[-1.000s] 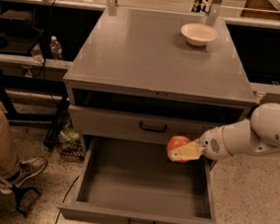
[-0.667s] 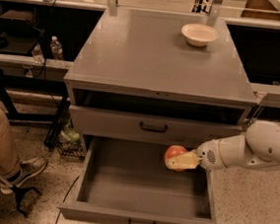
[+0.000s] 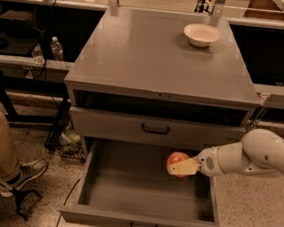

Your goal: Place apple into middle drawer

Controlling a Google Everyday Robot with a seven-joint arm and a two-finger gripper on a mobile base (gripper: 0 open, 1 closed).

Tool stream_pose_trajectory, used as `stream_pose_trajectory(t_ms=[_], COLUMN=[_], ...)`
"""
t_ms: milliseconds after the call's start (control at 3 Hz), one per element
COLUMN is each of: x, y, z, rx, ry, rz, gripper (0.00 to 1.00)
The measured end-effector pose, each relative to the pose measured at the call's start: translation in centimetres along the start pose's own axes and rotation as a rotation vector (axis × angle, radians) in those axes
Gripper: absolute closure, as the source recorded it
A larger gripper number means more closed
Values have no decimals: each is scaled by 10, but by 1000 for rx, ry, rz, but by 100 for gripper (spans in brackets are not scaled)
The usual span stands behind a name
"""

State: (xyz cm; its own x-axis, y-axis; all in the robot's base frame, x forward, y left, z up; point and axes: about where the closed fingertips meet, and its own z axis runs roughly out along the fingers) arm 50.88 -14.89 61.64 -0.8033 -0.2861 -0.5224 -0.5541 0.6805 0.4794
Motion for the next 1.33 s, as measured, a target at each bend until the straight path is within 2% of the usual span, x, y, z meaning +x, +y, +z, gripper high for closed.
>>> stream_pose_trajectory(t_ms=[333,667,1000,1333], x=[17,32,45,60], y=[-27,-51,-68,-79], z=[23,45,66,87], rx=[60,144,184,192], ry=[16,54,99,141], rz=[39,72,107,141], gripper=[100,83,61,36])
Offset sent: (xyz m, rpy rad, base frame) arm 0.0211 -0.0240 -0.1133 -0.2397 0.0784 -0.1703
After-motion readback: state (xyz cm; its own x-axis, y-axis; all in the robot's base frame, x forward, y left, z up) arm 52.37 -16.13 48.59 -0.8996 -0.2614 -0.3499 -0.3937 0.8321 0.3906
